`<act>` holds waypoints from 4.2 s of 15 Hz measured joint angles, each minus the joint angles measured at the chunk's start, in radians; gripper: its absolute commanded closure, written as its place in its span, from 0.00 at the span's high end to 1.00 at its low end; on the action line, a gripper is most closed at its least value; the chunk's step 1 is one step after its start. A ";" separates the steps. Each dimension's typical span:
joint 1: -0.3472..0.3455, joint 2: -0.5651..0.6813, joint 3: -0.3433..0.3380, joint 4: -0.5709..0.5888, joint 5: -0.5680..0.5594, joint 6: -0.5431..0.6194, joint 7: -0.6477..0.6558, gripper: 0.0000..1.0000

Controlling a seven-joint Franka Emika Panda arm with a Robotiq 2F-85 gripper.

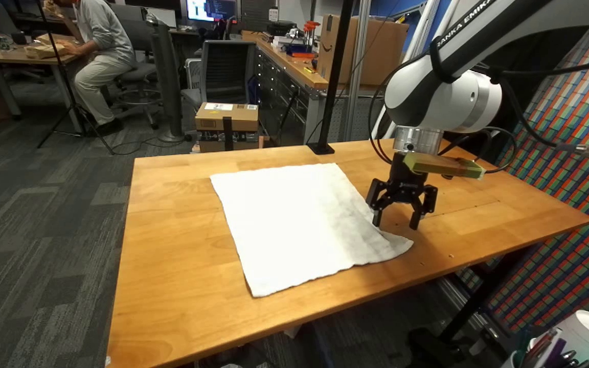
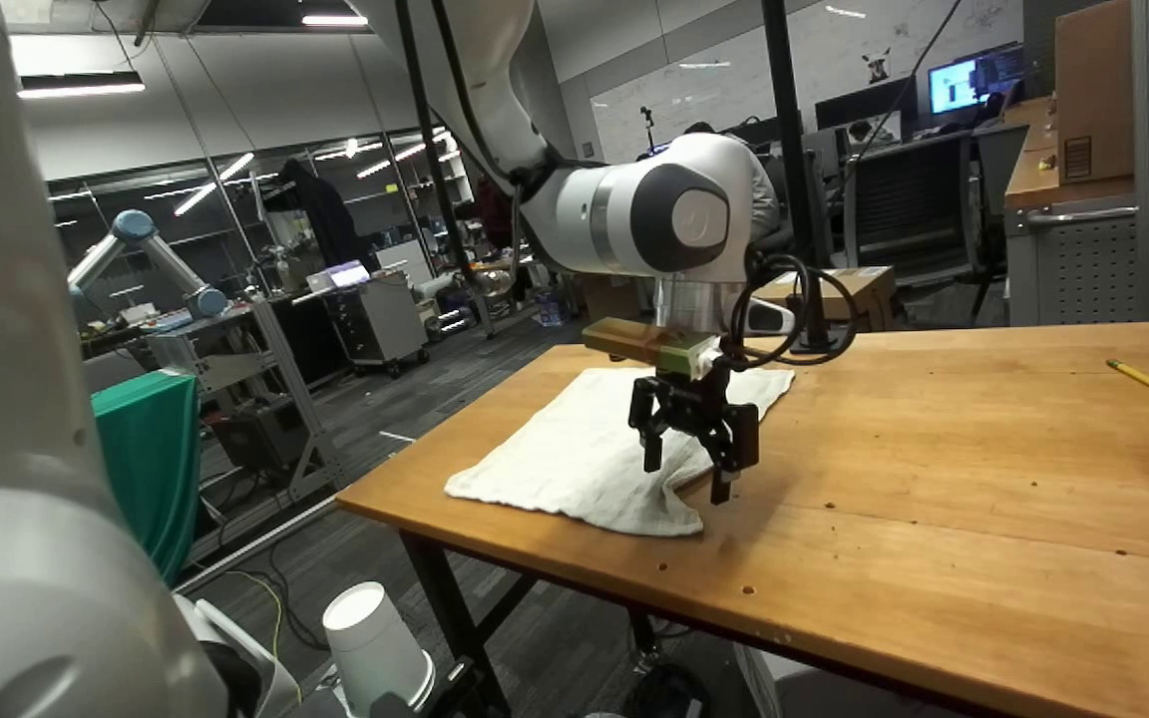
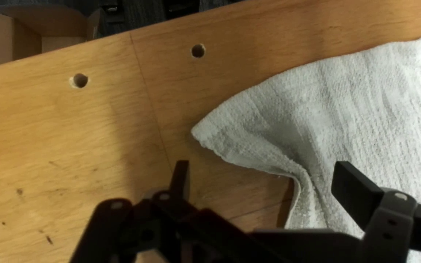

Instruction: Fold the white towel

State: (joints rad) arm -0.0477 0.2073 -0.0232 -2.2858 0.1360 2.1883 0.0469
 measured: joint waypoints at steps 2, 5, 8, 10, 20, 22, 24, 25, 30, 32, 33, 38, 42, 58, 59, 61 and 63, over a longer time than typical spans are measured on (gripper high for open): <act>0.004 0.000 0.005 0.000 0.001 -0.001 0.000 1.00; 0.010 0.002 0.014 0.000 0.001 -0.001 0.000 1.00; 0.013 0.003 0.023 0.000 0.002 0.007 -0.009 1.00; 0.013 0.009 0.026 -0.002 0.002 0.029 -0.024 1.00; 0.006 0.036 0.020 -0.012 0.002 0.114 -0.071 0.29; 0.006 0.035 0.023 -0.009 0.002 0.114 -0.075 0.13; 0.009 0.034 0.026 -0.005 0.002 0.114 -0.078 0.02; 0.010 0.034 0.027 -0.003 0.002 0.114 -0.078 0.00; 0.013 0.035 0.027 0.001 -0.004 0.114 -0.078 0.04; 0.013 0.036 0.024 0.009 -0.022 0.115 -0.075 0.05; 0.013 0.037 0.020 0.021 -0.041 0.116 -0.070 0.05; 0.016 0.041 0.007 0.139 -0.175 0.114 -0.041 0.05; 0.052 0.074 0.008 0.237 -0.280 0.106 -0.008 0.05; 0.288 0.272 0.026 0.710 -0.526 -0.189 0.104 0.05; 0.307 0.287 0.031 0.742 -0.536 -0.212 0.104 0.05; 0.346 0.324 0.039 0.803 -0.560 -0.255 0.106 0.05; 0.380 0.365 0.043 0.859 -0.583 -0.293 0.106 0.05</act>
State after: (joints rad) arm 0.3321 0.5720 0.0196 -1.4270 -0.4470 1.8955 0.1526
